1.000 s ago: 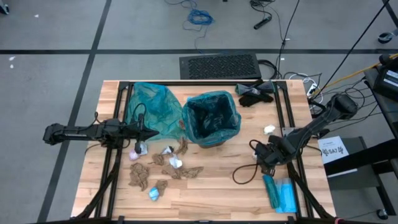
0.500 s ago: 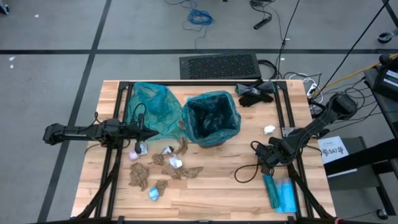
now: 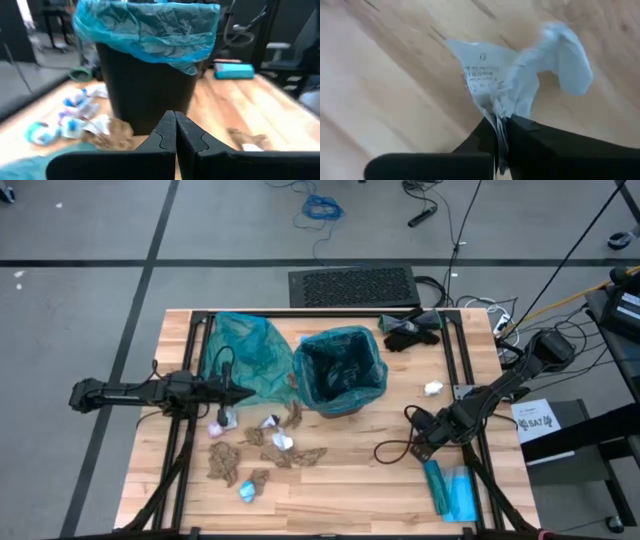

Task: Place trash/remove bag and relplace
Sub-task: Put the white paper into the trash bin

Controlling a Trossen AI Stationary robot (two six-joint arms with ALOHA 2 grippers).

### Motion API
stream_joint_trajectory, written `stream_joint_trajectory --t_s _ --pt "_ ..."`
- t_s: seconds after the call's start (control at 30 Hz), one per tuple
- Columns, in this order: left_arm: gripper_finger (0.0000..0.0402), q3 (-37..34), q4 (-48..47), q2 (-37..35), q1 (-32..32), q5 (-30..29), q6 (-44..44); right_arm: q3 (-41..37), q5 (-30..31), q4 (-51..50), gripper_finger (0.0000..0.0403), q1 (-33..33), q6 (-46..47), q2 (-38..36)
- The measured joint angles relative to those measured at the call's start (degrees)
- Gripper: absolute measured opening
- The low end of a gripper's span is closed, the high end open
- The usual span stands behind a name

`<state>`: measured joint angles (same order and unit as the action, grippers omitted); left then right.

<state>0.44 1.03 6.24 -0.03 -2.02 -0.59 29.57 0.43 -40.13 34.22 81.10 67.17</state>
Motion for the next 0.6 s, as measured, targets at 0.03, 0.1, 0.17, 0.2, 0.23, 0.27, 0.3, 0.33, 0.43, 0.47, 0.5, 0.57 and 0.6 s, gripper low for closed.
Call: stream_joint_trajectory --t_s 0.03,0.1,0.17,0.2,0.23,0.27,0.3,0.33,0.43,0.47,0.5,0.57,0.6 --pt "0.0000 0.0 0.0 0.0 0.0 -0.2 0.9 1.2 -0.8 -0.1 0.0003 0.0 0.9 -0.2" --pt "0.0000 0.0 0.1 0.0 0.0 -0.2 1.0 4.1 -1.3 -2.2 0.0002 0.0 2.8 -0.3" --pt "0.0000 0.0 0.1 0.0 0.0 -0.2 1.0 8.1 -0.7 -6.6 0.0002 0.0 3.9 -0.3" --pt "0.0000 0.0 0.3 0.0 0.0 -0.3 1.0 10.3 -0.5 -8.5 0.0001 0.0 4.2 -0.3" --pt "0.0000 0.0 1.0 0.0 0.0 -0.4 1.0 12.3 -0.3 -10.7 0.0001 0.0 4.6 -0.4" --pt "0.0000 0.0 2.2 0.0 0.0 -0.4 1.0 14.3 -0.1 -13.4 0.0001 -0.1 5.1 -0.4" --pt "0.0000 0.0 3.2 0.0 0.0 -0.4 1.0 16.2 0.3 -15.8 0.0001 -0.1 5.4 -0.4" --pt "0.0000 0.0 4.0 0.0 0.0 -0.4 1.0 18.4 0.7 -17.8 0.0001 -0.1 5.7 -0.4" --pt "0.0000 0.0 6.4 0.0 0.0 -0.4 0.9 24.5 1.7 -23.4 0.0001 -0.5 7.0 -0.4" --pt "0.0000 0.0 6.8 0.0 0.0 -0.4 1.0 26.4 2.1 -25.0 0.0001 -0.7 7.5 -0.4" --pt "0.0000 0.0 7.2 0.0 0.0 -0.4 1.0 28.4 2.3 -26.4 0.0001 -0.9 8.1 -0.4" --pt "0.0000 0.0 8.2 0.0 0.0 -0.4 0.9 32.0 2.6 -29.7 0.0000 -1.7 8.7 -0.4" --pt "0.0000 0.0 8.0 0.0 0.0 -0.4 0.9 33.8 2.7 -31.3 0.0000 -2.1 8.7 -0.4"
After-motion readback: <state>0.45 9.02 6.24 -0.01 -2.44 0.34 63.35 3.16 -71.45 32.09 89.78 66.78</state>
